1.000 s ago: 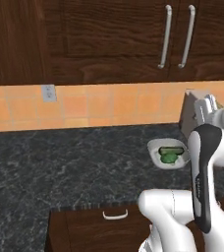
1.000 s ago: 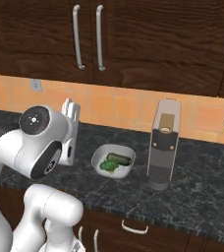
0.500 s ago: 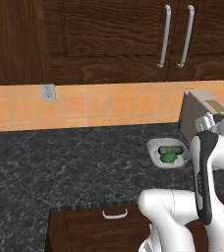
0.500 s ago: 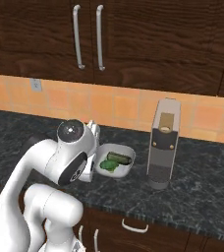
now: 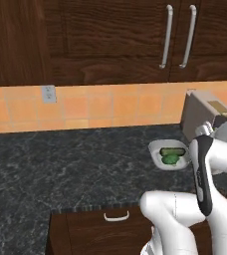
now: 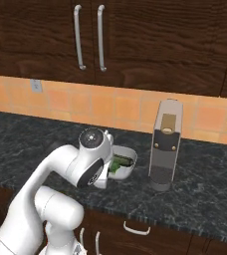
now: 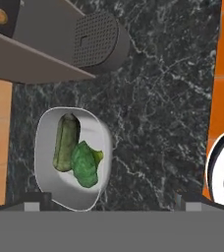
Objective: Take the meat container that has the shrimp and place it on the second highest rack of the freezer. Then take the vegetable container that has the cucumber and broccoli and place it on the highest rack of the freezer.
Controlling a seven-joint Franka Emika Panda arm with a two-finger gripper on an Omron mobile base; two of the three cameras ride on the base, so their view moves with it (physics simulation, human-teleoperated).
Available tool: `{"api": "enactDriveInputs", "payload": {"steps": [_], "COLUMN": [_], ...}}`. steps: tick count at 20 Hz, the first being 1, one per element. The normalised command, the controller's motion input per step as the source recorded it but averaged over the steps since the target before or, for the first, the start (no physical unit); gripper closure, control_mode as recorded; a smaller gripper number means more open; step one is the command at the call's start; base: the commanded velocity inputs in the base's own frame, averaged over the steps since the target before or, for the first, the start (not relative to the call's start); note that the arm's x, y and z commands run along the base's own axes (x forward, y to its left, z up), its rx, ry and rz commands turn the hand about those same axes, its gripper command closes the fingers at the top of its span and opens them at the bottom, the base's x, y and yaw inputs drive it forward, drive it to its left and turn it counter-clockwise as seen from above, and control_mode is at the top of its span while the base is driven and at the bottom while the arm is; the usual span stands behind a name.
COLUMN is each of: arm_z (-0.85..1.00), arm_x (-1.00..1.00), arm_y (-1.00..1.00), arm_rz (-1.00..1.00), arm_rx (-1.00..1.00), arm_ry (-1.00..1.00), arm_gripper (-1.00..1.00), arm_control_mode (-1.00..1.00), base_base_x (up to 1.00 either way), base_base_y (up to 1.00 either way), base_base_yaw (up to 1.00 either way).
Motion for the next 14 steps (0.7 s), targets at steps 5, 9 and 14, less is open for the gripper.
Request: {"api": "enactDriveInputs", "payload": {"steps": [5, 9, 14], "arm_z": [-0.28, -0.25, -0.24], "arm_x": [0.06, 0.16, 0.51], "arm_y": [0.03, -0.03, 0.0], "arm_rz": [0.19, 0.26, 0.01], "arm_rx": [0.07, 0.02, 0.0], "arm_ry": [0.12, 0.14, 0.19], "arm_gripper": [-1.0, -1.0, -1.0], "arm_control_mode": [-1.0, -1.0, -1.0], "base_base_x": [0.0, 0.0, 0.0], "base_base_y": [0.0, 0.0, 0.0], "base_base_yaw": [0.0, 0.0, 0.0]}}
